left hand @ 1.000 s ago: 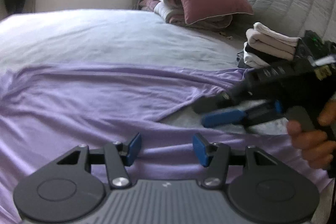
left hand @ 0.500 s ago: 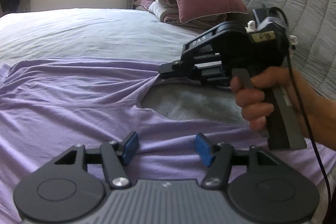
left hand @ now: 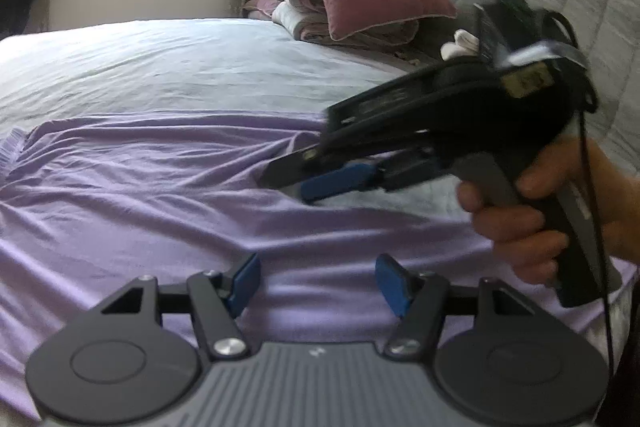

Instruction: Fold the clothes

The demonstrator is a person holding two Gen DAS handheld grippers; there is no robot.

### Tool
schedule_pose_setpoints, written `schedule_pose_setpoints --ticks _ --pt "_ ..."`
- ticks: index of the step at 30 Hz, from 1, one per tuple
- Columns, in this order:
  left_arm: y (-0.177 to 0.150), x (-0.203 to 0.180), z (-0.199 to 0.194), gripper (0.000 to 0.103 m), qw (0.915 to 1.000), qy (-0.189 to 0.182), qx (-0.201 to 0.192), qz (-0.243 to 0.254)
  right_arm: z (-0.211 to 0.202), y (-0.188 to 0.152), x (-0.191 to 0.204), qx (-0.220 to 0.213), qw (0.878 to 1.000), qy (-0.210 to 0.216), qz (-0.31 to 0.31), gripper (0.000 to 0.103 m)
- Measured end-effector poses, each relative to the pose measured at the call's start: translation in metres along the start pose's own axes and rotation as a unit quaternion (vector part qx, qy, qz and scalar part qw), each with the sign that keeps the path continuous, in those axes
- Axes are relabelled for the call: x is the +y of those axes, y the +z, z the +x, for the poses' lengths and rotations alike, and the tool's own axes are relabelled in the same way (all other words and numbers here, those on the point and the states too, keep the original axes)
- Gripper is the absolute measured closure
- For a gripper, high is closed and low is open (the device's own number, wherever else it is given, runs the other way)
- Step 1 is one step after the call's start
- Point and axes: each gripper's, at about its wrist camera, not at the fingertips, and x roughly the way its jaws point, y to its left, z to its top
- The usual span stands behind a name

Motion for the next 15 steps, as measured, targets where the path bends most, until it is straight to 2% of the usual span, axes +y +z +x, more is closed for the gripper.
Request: schedule_pose_setpoints --ticks 1,2,6,8,13,14,15 --pt "-0.002 -0.001 -0.002 0.038 1.0 -0.003 0.002 0.007 0.004 -0.003 0.007 0.002 1.0 -0.013 -0.02 0.083" --pt "-0.005 -0.003 -0.004 0.038 0.9999 -0.005 0.005 0.015 0.01 -0.005 0.013 0.004 0.999 -0.025 -0.039 0.1" --pt "-0.014 -0.01 -0.01 0.038 0.9978 -0.016 0.02 0.061 0.006 -0.006 0.019 -0.041 0.994 -0.074 -0.07 0.1" --pt "-0.016 -0.01 -0.014 0.038 0.9972 -0.021 0.022 0.068 0.012 -0.004 0.014 -0.034 0.995 -0.077 -0.053 0.099" --pt "-0.019 -0.004 -0.023 0.038 0.9979 -0.028 0.019 0.056 -0.002 -0.001 0.01 -0.02 0.997 -0.062 -0.042 0.082" --pt "-0.02 -0.004 -0.025 0.037 0.9977 -0.027 0.018 0.059 -0.008 -0.001 0.008 -0.026 0.997 -0.066 -0.04 0.067" --pt "-0.021 -0.005 -0.026 0.037 0.9975 -0.027 0.018 0.063 -0.014 -0.001 0.007 -0.032 0.996 -0.072 -0.039 0.058"
